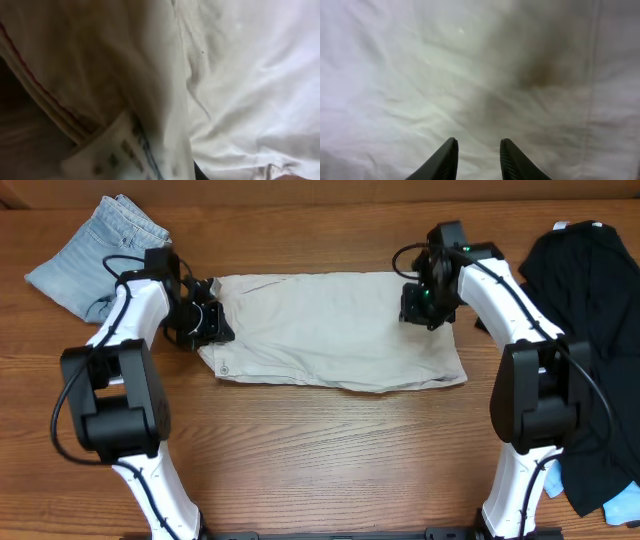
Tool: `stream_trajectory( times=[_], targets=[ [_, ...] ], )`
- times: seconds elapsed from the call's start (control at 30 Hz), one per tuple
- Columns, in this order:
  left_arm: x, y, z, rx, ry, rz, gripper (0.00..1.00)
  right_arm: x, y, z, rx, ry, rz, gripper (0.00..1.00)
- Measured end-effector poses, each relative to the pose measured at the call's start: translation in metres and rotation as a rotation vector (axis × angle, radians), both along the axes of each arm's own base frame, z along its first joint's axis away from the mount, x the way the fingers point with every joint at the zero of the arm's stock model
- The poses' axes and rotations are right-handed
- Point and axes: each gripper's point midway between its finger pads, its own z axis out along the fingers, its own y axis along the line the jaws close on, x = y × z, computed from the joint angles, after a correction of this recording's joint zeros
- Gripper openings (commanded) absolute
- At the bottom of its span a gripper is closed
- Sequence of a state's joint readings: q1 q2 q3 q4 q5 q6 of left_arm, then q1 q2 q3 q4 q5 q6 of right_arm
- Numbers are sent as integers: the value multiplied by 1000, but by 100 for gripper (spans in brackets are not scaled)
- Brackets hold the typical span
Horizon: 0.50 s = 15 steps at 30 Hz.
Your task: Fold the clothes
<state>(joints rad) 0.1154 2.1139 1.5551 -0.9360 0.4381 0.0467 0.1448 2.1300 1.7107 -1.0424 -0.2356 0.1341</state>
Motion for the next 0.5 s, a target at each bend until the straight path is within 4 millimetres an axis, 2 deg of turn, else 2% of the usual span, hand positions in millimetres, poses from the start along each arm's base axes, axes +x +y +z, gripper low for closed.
stream_trajectory(
  times=[0.2,0.4,0.5],
  targets=[
    [-4,6,42,59,-67,2,4,2,-3,2,-17,-11,-3,34],
    [-20,12,51,104,-15,-2,4,4,-8,1,-43,-18,-9,34],
    [-25,15,62,122,9,-16,4,3,-10,0,-49,-15,-9,34]
  ],
)
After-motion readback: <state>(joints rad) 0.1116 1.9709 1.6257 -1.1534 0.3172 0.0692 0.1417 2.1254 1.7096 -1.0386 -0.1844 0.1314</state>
